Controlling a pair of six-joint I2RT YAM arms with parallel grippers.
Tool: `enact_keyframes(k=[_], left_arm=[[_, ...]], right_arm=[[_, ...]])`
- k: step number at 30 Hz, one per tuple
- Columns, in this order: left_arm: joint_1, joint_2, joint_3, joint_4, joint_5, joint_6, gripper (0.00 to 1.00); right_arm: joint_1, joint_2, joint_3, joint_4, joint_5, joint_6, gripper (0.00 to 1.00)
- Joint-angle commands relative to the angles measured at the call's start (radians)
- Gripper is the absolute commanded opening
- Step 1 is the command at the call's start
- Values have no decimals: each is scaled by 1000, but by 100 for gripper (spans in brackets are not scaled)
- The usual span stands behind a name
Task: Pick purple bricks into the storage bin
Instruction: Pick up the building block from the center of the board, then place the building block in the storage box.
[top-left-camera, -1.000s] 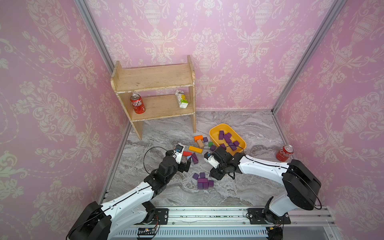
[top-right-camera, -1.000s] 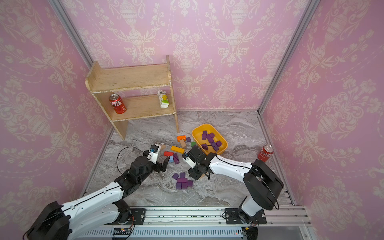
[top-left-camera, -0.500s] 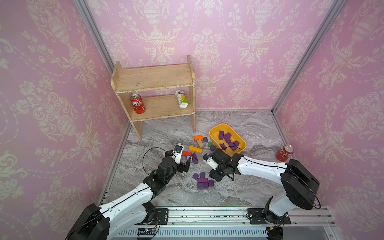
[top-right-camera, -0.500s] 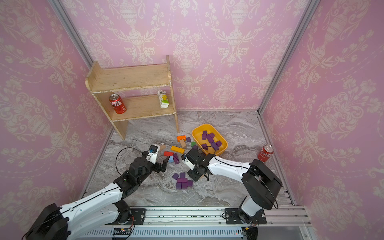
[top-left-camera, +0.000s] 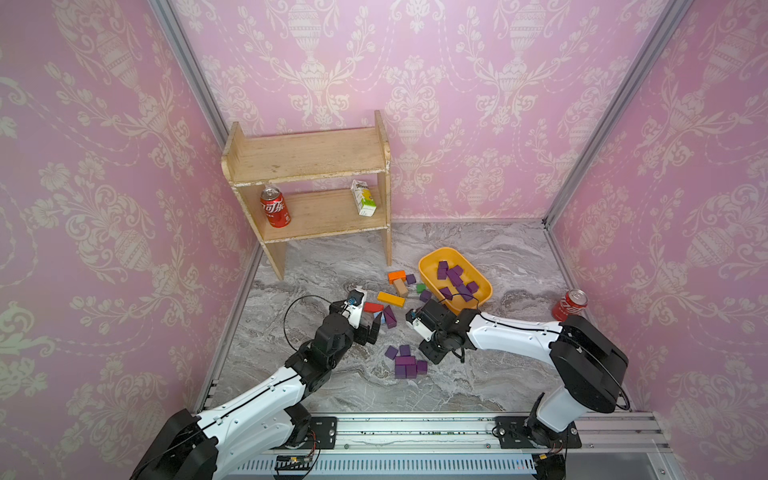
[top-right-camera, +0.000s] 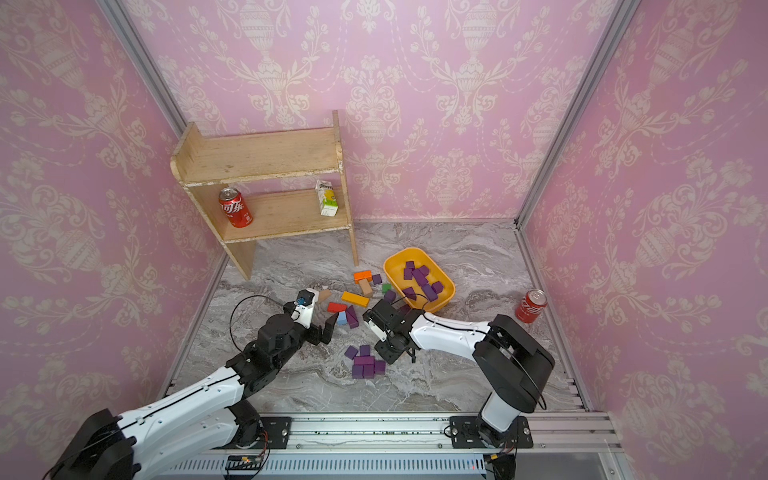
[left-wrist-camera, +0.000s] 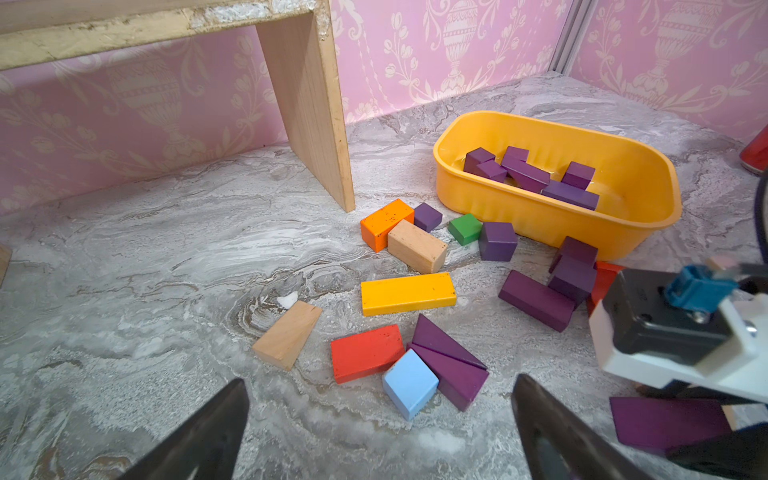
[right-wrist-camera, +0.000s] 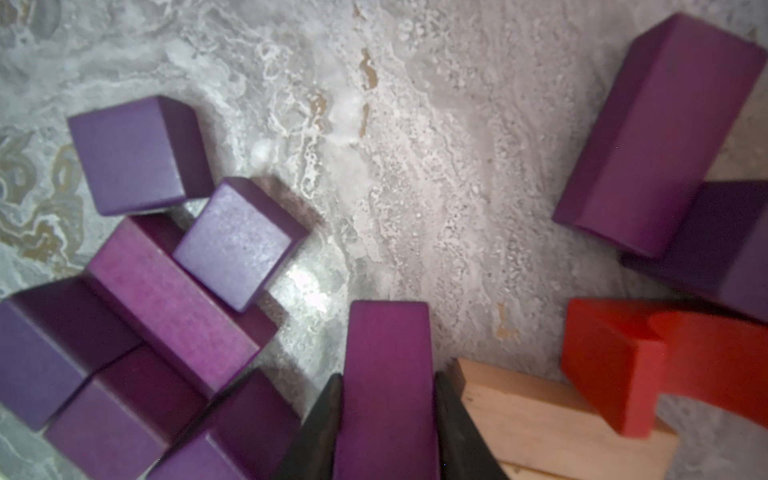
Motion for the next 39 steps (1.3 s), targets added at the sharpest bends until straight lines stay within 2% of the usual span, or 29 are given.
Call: enact_keyframes(k=[1, 8, 13, 20, 22, 25, 30, 37, 39], left_arm=[[9, -8, -16, 1, -32, -13, 99], [9, -4, -17, -2, -55, -16, 99], [9, 0, -18, 4, -69, -16, 99], [10, 8, -21, 12, -73, -18, 99], [10, 10, -22, 12, -73, -17, 99], [11, 11, -23, 14, -82, -18, 99], [10, 16, -26, 24, -81, -20, 99], [12, 25, -24, 25, -69, -27, 99], [10, 30, -24, 27, -66, -27, 99]], right_arm=[[5, 15, 19, 28, -15, 23, 28], [2, 4, 68, 9, 15, 30, 22], [-27, -6, 157, -9, 61, 39, 23], [-180, 6, 292, 19, 69, 84, 22], [-223, 18, 324, 13, 121, 103, 23], [-275, 48, 373, 2, 202, 106, 23], [-370, 133, 425, -9, 224, 162, 23], [-448, 282, 505, -21, 209, 203, 22], [-453, 307, 521, -15, 179, 202, 26]])
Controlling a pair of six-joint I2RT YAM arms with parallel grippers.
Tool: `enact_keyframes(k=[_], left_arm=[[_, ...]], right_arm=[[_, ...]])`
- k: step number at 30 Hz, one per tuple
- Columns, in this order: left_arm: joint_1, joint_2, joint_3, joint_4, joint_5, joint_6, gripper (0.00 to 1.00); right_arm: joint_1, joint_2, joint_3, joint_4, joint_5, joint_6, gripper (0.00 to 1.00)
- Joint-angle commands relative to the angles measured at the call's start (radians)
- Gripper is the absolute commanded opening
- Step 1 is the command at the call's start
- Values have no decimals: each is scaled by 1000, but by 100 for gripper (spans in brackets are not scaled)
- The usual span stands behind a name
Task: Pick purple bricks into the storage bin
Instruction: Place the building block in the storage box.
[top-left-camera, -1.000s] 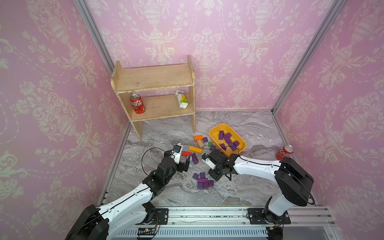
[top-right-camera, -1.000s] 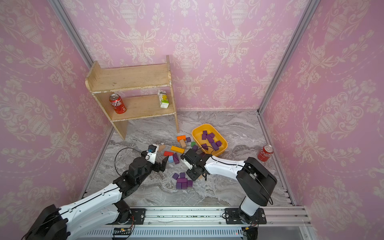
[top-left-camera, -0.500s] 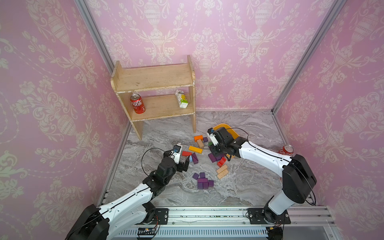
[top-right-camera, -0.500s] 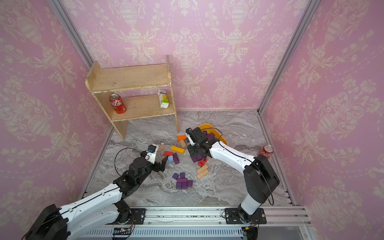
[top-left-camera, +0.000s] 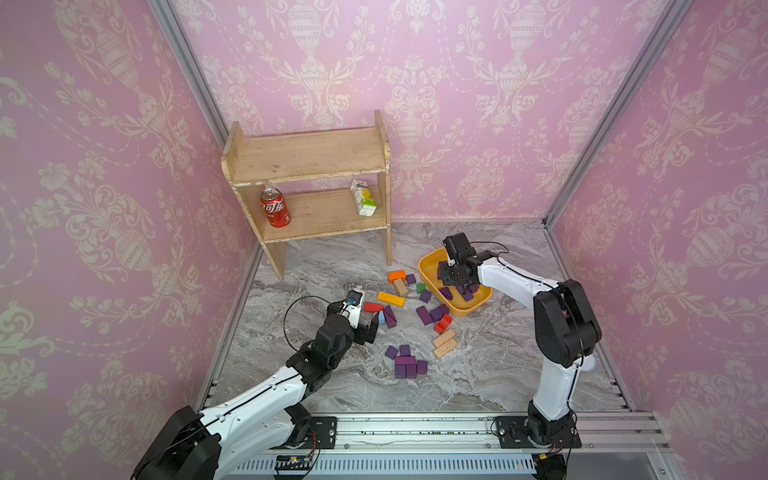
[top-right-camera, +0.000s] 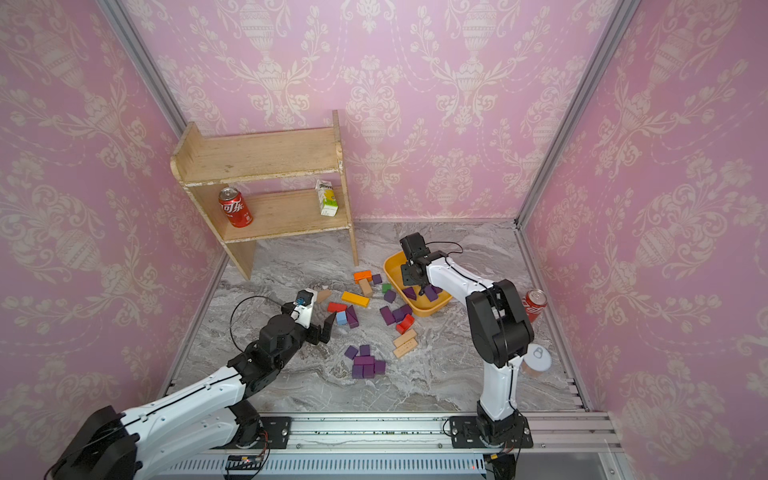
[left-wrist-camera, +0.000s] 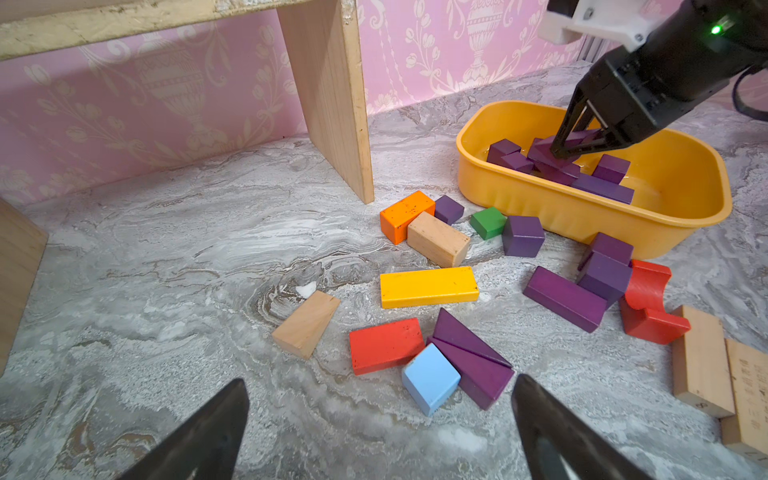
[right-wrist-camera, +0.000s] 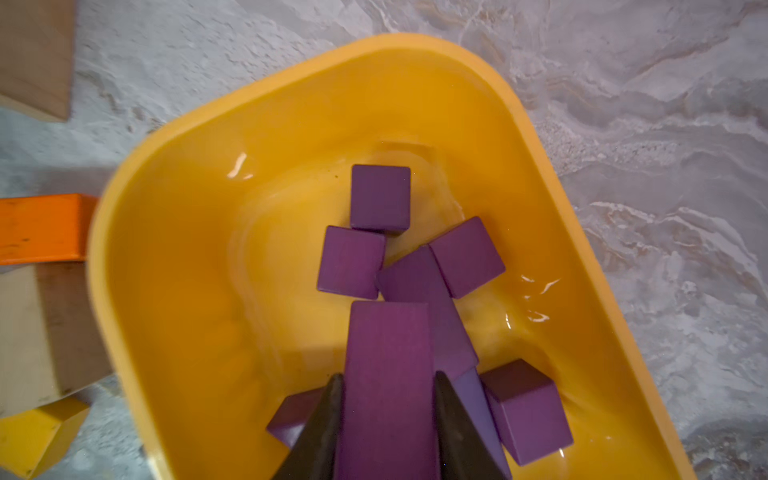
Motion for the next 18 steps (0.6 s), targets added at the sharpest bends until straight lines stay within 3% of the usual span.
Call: enact_keyframes(k=[1, 5, 6, 18], left_arm=[[9, 17, -13, 15, -12, -27, 99], [10, 45, 21, -37, -28, -30, 99], [11, 49, 27, -45, -30, -30, 99], [10, 57, 89, -136, 47, -88, 99]], right_arm=[[1, 25, 57, -16, -38, 22, 33], [0, -3, 46, -16, -57, 11, 66], [1, -24, 32, -11, -61, 6, 68], [11, -358, -210, -9, -174, 40, 68]])
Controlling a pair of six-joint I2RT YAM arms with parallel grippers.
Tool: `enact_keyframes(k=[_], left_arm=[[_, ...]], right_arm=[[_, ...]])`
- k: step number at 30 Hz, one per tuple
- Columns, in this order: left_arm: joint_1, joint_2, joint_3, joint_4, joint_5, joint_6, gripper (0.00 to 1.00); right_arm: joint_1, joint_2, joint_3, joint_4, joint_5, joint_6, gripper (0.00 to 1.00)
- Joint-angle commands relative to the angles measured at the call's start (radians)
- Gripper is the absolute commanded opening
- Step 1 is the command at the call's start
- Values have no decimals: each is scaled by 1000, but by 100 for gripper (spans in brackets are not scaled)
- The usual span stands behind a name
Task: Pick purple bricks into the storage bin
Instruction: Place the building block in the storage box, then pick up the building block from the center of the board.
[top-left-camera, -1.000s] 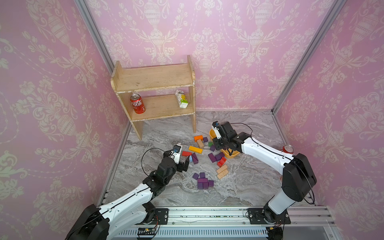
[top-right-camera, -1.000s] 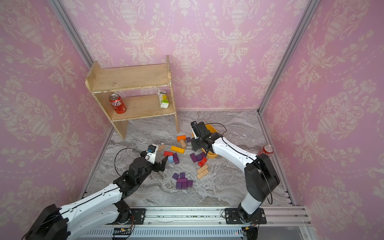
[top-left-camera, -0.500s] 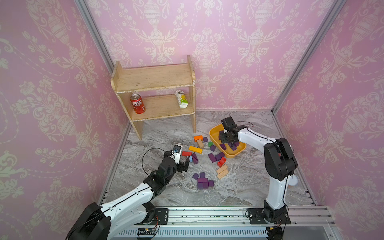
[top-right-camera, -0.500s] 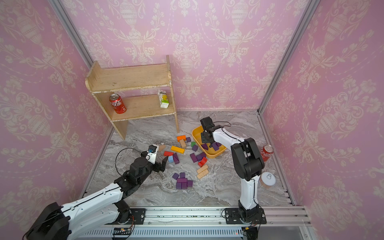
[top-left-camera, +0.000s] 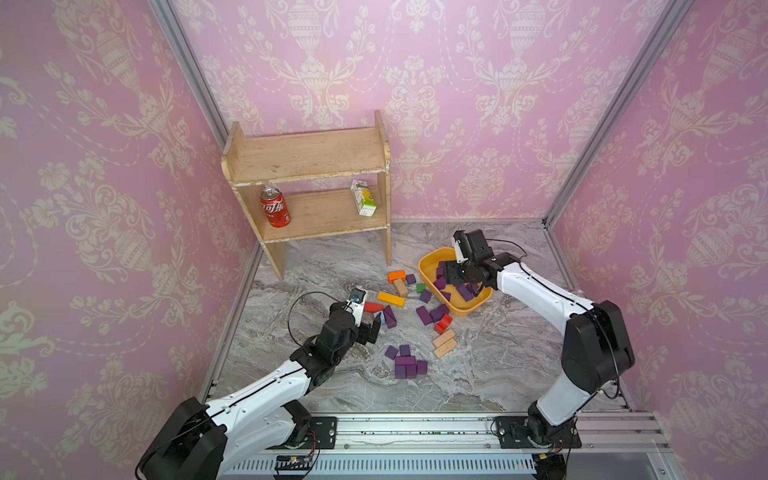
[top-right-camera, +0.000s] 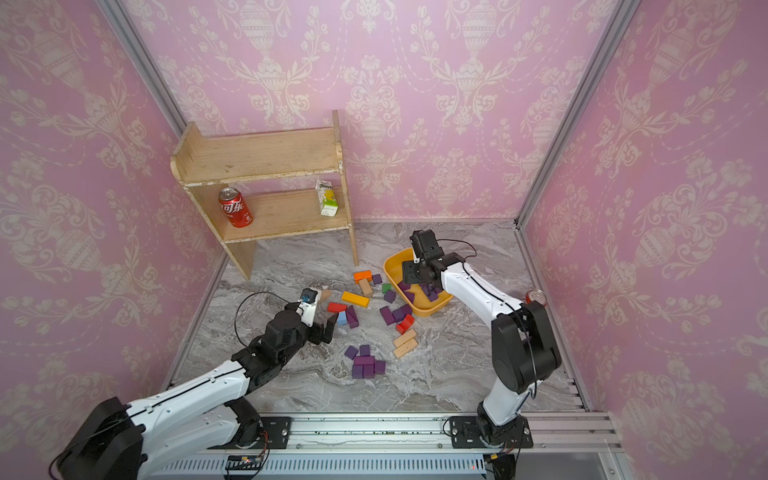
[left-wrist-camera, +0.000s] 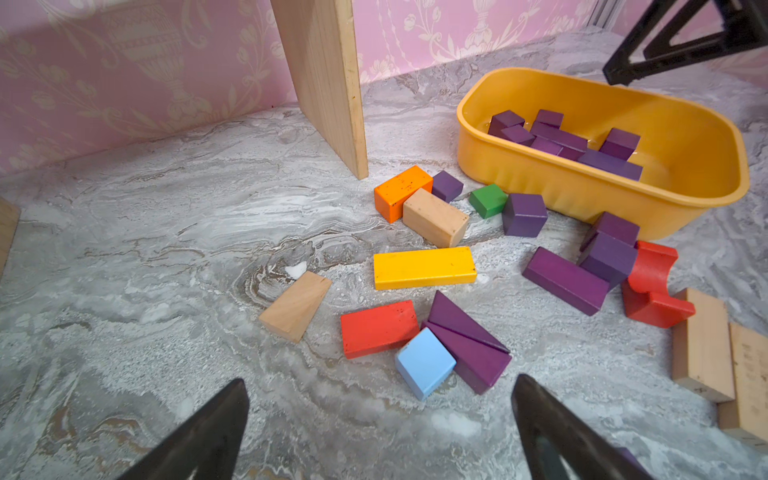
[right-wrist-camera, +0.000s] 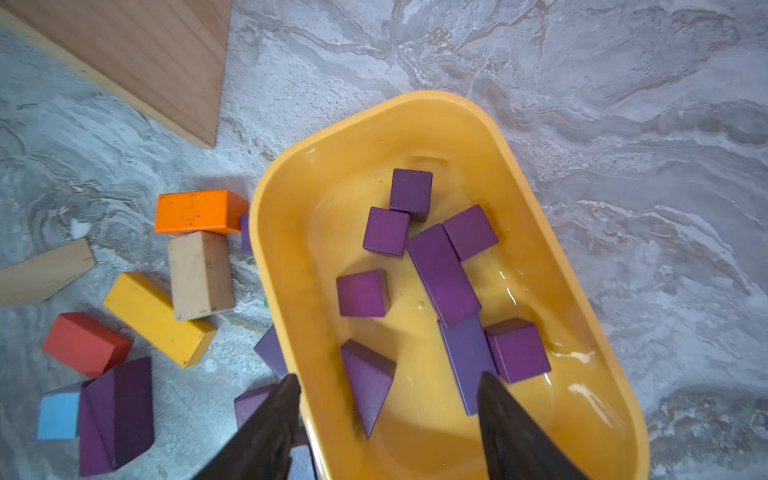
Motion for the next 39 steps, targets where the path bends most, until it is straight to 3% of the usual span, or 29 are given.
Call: enact_keyframes(k=[1, 5, 13, 17, 23, 31, 39], left_arm=[[10, 2, 32, -54, 31, -52, 99], [10, 42, 66, -86, 66, -84, 99], [10, 253, 240, -284, 69, -149, 99], [11, 275, 248, -257, 66, -152, 99], [10, 237, 186, -121, 102, -142, 99], [10, 161, 98, 10, 242, -117, 99], [10, 132, 85, 7, 222, -107, 99]], right_arm=[[17, -86, -116, -6, -68, 42, 67], [61, -151, -201, -20, -147, 74, 67], [188, -214, -280, 3, -149, 41, 66], [243, -193, -277, 18, -125, 21, 62], [278, -105, -251, 69, -97, 27, 58], [280, 101, -110, 77, -88, 14, 49], [281, 251, 37, 1, -14, -2, 41]])
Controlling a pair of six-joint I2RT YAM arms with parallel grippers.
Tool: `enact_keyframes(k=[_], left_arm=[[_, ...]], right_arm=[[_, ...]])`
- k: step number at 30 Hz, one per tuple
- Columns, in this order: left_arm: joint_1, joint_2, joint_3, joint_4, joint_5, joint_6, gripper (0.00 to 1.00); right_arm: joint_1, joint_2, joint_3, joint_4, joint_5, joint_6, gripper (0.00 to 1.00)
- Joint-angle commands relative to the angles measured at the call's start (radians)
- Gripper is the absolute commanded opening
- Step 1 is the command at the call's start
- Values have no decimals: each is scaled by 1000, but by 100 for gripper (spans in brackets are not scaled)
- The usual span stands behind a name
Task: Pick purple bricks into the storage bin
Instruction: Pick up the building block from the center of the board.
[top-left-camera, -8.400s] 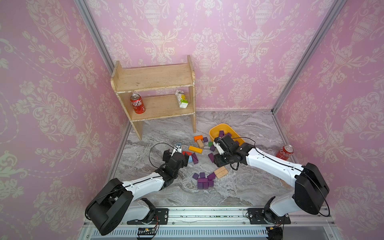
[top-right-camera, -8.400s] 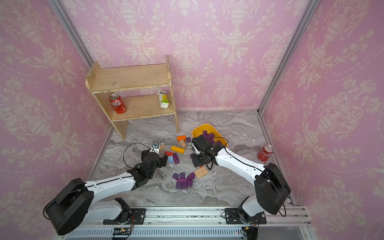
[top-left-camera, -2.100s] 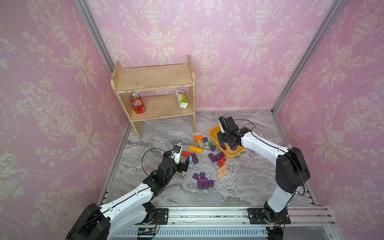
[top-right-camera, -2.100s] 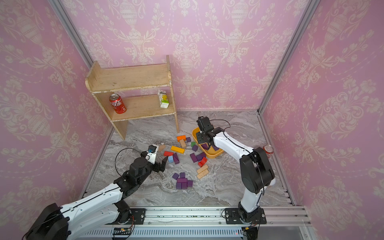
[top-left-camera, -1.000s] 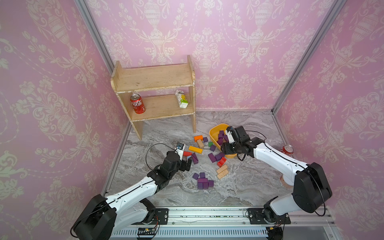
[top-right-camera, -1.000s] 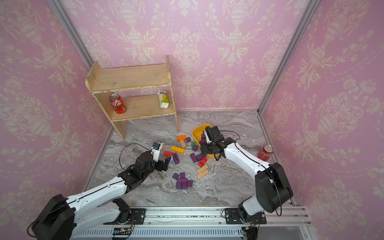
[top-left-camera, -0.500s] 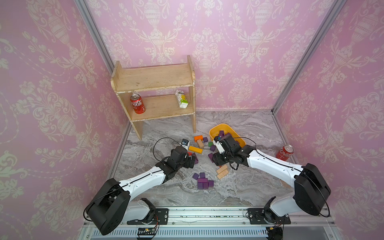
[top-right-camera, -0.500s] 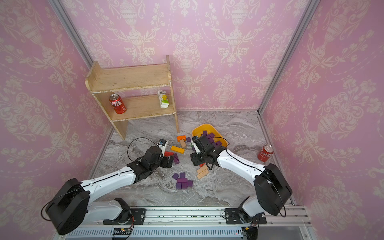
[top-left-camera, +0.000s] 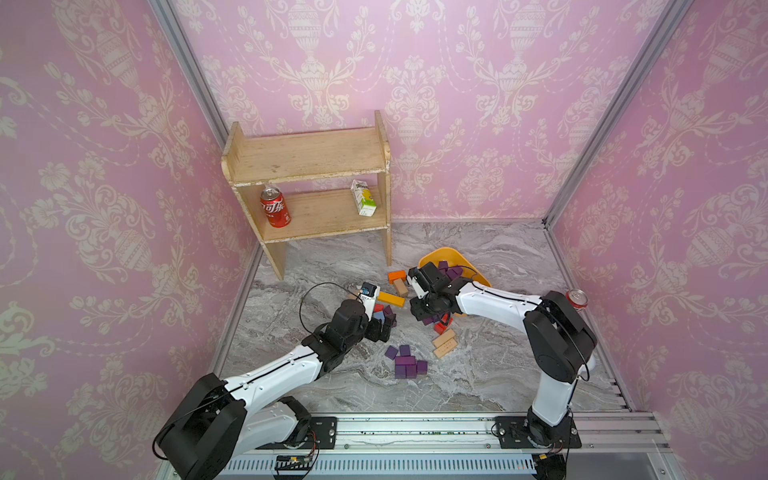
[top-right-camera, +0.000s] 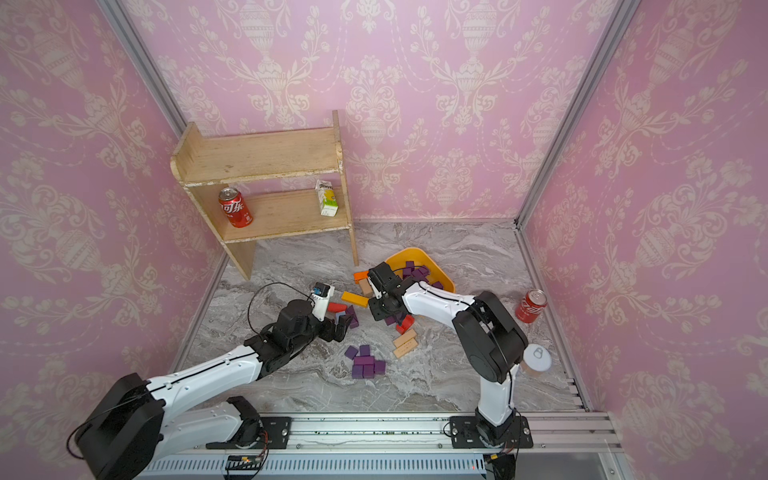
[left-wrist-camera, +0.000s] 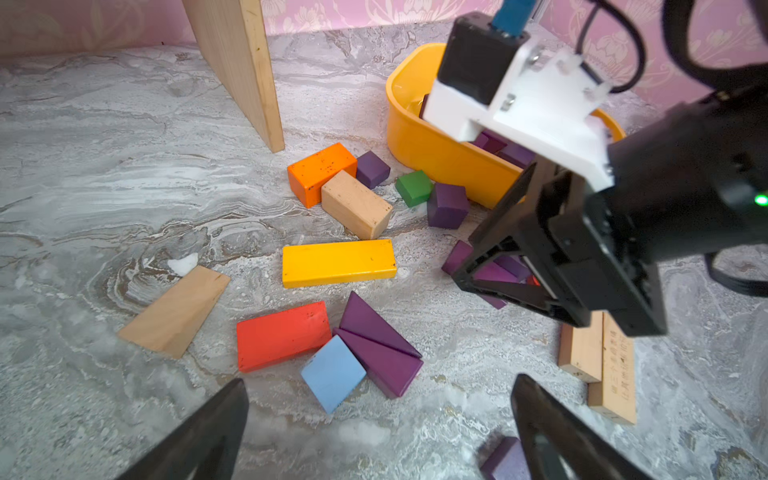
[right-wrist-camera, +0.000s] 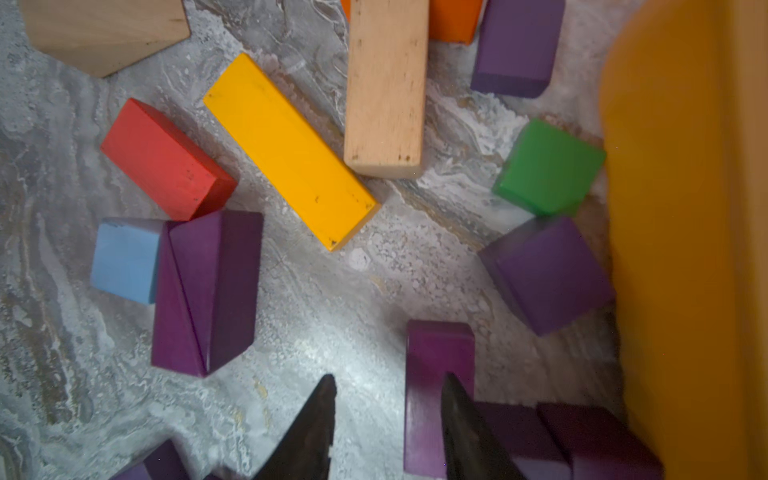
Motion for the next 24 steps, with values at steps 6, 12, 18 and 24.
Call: enact_keyframes(k=[6, 12, 18, 24], left_arm=[[7, -36, -30, 16, -15, 17, 99], [7, -36, -25, 16, -24, 31, 99], [6, -21, -25, 21, -31, 35, 99], [7, 4, -23, 31, -26, 33, 99]], right_arm=[[4, 45, 57, -78, 104, -15, 42], [5, 79, 67, -86, 102, -9, 44], [4, 93, 63, -91, 100, -11, 44], [4, 109, 66, -96, 73, -23, 43]])
